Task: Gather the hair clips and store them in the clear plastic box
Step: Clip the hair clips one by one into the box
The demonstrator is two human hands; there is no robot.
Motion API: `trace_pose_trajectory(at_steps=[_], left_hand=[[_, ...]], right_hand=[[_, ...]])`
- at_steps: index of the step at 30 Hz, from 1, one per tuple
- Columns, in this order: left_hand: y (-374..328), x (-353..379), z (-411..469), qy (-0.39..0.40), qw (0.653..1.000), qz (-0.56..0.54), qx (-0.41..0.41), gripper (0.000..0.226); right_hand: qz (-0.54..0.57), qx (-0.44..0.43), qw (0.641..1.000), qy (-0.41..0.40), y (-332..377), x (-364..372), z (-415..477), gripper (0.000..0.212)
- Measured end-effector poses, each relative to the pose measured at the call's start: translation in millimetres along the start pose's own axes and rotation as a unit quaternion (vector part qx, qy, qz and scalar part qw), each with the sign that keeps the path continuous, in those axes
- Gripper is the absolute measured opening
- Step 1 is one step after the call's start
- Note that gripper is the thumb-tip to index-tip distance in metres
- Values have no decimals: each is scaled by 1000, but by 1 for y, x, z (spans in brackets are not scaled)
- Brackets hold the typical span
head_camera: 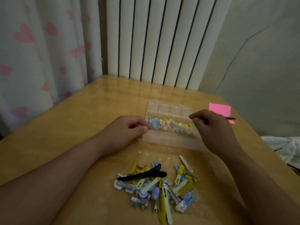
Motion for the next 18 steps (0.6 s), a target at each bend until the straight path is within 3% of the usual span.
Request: trace_pose_trajectory(at_steps=[6,10,14,18], left_hand=[[-1,-1,-1,2,1000,1,3,14],[-3,1,0,9,1000,-11,5,16],[-5,0,-2,3,1000,-6,12,15],[-6,-1,-2,2,1000,-1,16,14]], right_hand=[[36,-43,998,28,12,-5,-9,12],[41,-110,981,156,42,3,-20,9],[-32,-140,945,294,69,28,-39,15],[-55,-153,935,317,89,49,-52,17]])
Point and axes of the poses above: each hand's wrist, its own z-axis towards the middle knuckle, its own x-axis out of the palm, y = z × x, the point moved 5 cm from there along z, towards the middle knuckle, and after that the axes turned 6 degrees about y, right-handed, at the moved point
